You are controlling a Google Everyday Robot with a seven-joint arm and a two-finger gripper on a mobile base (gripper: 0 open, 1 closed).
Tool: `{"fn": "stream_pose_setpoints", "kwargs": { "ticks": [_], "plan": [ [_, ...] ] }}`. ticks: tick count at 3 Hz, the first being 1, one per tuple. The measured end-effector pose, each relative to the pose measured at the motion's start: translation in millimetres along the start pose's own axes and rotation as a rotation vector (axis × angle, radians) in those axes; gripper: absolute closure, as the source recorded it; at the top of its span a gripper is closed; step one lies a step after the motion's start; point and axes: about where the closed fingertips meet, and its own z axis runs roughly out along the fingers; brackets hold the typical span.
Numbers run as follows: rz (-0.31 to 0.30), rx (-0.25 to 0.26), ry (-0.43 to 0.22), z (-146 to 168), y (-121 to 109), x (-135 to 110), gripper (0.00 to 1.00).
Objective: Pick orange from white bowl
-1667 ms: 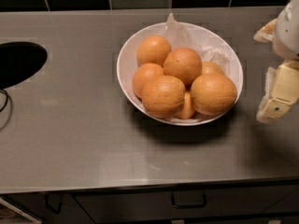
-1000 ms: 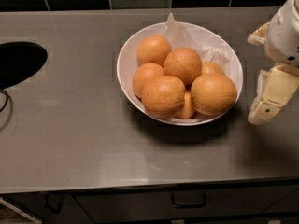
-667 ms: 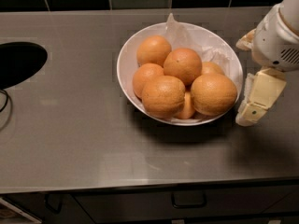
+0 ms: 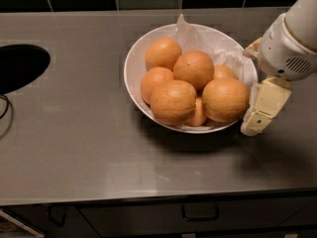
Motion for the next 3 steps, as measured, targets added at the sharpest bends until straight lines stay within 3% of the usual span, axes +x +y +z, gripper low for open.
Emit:
{"fn": "stream_pose_setpoints", "kwargs": {
  "ticks": [3],
  "plan": [
    [0.037,-0.002,-0.046,11.0,7.2,-10.4,0.02]
  ]
}}
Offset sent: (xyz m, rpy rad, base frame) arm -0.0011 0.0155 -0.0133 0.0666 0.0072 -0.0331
